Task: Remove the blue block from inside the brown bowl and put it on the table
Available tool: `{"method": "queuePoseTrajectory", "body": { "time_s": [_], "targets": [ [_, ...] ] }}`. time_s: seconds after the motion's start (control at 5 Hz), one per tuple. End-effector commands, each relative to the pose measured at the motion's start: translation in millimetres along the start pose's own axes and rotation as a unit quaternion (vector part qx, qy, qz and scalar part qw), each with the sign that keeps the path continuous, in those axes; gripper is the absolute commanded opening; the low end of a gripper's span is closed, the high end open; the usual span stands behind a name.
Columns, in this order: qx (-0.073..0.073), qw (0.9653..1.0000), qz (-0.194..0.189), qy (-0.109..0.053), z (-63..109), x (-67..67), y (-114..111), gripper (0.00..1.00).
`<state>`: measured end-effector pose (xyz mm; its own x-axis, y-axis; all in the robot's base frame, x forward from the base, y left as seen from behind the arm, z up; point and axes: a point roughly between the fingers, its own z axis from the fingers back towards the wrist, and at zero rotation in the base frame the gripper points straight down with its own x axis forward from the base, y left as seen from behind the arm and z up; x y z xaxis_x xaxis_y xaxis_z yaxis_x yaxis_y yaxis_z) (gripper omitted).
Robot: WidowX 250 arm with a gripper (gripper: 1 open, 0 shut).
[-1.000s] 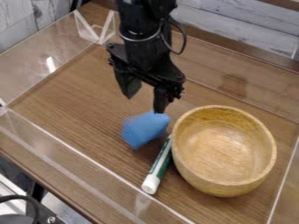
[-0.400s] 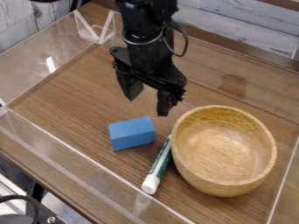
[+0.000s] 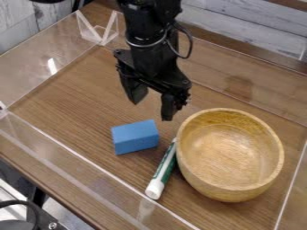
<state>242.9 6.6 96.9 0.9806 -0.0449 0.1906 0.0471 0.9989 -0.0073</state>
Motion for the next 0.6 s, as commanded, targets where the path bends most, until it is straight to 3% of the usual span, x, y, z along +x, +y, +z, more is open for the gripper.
{"method": "queuePoseTrajectory", "body": {
  "time_s": [0.0, 0.4],
  "targets": [
    [0.000, 0.9997, 0.001, -0.024, 9.5, 12.0, 3.2, 1.00],
    [-0.005, 0.9997, -0.002, -0.025, 9.3, 13.8, 4.1, 1.00]
  ]
}}
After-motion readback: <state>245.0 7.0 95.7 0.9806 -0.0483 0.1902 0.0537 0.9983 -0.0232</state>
